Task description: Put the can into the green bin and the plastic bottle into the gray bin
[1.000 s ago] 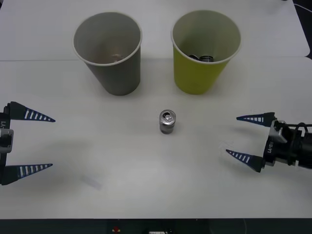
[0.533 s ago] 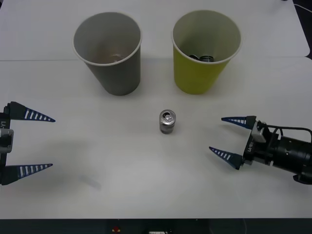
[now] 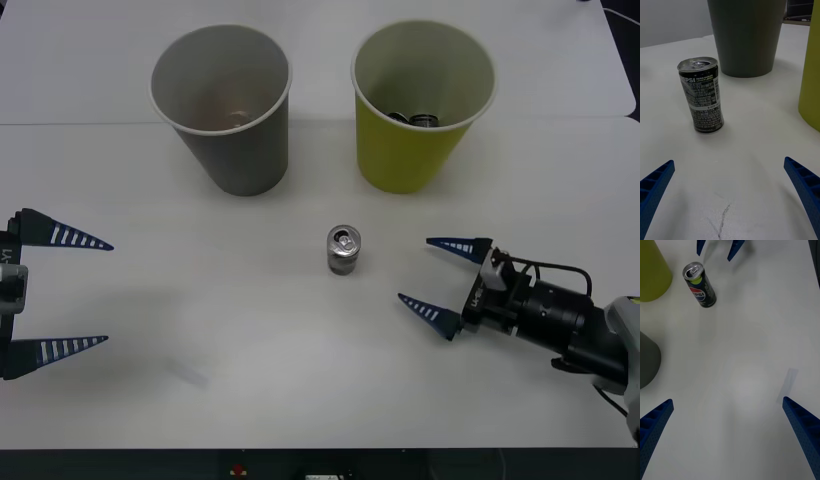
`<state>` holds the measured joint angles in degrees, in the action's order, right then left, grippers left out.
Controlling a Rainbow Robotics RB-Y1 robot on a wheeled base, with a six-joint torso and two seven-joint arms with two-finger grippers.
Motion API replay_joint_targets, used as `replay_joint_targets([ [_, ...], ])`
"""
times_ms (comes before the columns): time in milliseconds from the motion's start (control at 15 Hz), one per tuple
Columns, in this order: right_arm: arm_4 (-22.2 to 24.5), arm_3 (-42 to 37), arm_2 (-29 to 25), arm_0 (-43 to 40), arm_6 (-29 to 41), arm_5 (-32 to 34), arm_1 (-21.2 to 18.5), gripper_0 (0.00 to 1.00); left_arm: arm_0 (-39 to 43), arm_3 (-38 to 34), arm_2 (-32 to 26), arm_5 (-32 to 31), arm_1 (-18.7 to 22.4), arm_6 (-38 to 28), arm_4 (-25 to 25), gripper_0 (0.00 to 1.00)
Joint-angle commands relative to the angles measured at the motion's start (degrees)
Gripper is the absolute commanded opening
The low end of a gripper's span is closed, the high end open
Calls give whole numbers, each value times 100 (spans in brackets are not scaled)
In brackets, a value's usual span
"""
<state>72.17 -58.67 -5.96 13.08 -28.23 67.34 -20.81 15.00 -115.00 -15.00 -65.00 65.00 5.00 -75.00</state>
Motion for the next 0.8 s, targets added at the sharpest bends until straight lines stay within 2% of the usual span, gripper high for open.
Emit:
replay_joint_targets([
  [67,-1,31,51,63,-16,-37,174,100,0,0,0,0,0,0,0,100],
  [800,-10,31,491,309,-104,-757,912,100,0,0,0,0,0,0,0,100],
])
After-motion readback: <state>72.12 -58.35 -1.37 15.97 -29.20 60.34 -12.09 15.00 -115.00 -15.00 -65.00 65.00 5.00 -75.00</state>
